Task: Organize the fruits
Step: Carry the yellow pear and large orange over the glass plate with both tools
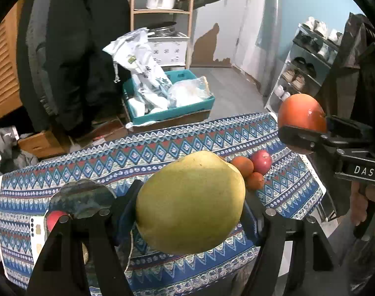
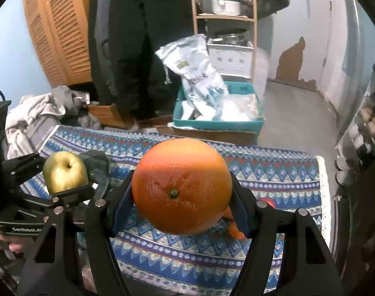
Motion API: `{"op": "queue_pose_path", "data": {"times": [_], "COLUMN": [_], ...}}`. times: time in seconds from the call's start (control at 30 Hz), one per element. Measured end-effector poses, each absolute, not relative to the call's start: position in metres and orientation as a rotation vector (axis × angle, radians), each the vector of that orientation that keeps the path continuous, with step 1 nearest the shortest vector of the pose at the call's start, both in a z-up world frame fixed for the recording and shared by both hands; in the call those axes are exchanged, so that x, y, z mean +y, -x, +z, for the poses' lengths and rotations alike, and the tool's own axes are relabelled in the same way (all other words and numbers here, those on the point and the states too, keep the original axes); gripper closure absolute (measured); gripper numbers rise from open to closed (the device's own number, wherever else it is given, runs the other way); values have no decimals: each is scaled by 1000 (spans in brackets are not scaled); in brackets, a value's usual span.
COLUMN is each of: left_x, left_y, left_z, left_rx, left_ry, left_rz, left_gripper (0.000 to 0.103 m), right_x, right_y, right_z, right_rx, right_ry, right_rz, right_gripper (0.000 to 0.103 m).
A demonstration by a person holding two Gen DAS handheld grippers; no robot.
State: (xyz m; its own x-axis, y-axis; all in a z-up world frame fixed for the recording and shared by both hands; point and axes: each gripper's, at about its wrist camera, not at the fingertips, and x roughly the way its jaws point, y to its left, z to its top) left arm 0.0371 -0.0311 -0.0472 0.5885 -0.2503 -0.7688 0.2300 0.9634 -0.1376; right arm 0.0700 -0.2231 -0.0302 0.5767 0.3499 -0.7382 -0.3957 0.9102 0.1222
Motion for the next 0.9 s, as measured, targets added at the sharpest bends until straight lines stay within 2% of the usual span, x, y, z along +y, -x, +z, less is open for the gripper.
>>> {"op": "queue_pose_path", "data": {"times": [0.5,0.9], "left_x": [29,87], "left_y": [-25,-23], "left_z": [-46,-72], "left_rx": [871,907], "left_ry": [86,152], "left_rz": [-187,-78], "left_gripper": [30,30], "right_x": [-151,-80], "right_y": [-78,-89], "right_z": [-23,-36], "right_rx": [855,896], "right_ry": [74,107], "right_rz": [553,641], "right_gripper": [34,34]}}
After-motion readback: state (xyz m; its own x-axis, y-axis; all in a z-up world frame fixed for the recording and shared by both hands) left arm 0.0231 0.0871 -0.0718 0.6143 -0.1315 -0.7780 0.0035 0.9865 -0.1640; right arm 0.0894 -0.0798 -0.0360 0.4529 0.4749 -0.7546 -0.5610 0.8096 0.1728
